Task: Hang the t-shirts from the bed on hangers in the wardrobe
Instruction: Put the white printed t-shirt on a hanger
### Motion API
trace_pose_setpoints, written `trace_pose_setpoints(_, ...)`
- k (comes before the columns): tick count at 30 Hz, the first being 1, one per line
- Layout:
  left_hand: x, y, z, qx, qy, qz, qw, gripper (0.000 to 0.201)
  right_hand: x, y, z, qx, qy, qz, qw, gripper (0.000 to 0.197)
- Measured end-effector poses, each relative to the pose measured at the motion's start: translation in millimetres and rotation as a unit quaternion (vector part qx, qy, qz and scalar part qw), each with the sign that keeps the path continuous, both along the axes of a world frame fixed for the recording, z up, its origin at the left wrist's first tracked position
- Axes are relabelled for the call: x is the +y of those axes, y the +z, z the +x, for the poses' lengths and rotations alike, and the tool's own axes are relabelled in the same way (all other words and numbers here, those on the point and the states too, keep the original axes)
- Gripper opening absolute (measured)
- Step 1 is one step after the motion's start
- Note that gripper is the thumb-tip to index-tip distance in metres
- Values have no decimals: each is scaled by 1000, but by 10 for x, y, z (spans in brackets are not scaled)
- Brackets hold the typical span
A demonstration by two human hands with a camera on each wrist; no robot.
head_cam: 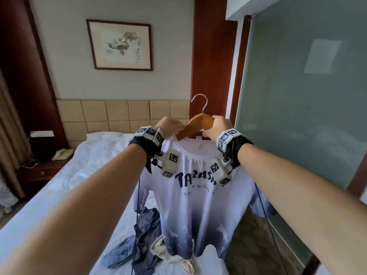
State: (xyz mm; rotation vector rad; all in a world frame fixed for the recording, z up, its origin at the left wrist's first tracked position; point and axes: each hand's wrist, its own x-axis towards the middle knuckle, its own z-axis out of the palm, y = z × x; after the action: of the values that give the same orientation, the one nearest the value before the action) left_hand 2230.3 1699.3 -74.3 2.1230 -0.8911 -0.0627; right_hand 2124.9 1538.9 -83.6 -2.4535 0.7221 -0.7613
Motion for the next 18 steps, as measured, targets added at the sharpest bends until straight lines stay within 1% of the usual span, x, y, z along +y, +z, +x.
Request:
trace_pose_setpoints(2,-350,25,-329,-16,-53,-13,998,25,-250,13,-336,6,-15,-1,1000,25)
trace_pose_setpoints(4,-689,50,-667,-26,-102,-30,994,24,-530,25,-726,8,-33,6,999,23)
trace_pose_setpoints(7,-1202,56,-1286,-52,-163,-11,985,19,-953,46,-1374,7,-56,9,998,24)
trace_pose_setpoints(10,-1756,30,-1921,-117,-167,-4,979,30,-1302,60,-2052,23,-80,-4,996,25)
trace_pose_setpoints(12,-2097,26,-2347,-138,-187,-10,972,38,-1565,55,-2504,38,-98,-2,995,27)
trace_pose_setpoints(14,-2505,25,-2824,-145,-221,-9,964,45,-1842,71,-3043,53,-130,-10,990,31)
trace_pose_setpoints(15,-2600,27,-2930,-145,-227,0,963,48,-1897,75,-3157,53,-135,-13,989,30)
trace_pose_setpoints(18,-3202,43,-3607,-151,-263,1,953,52,-2256,121,-3891,32,-193,-14,981,26)
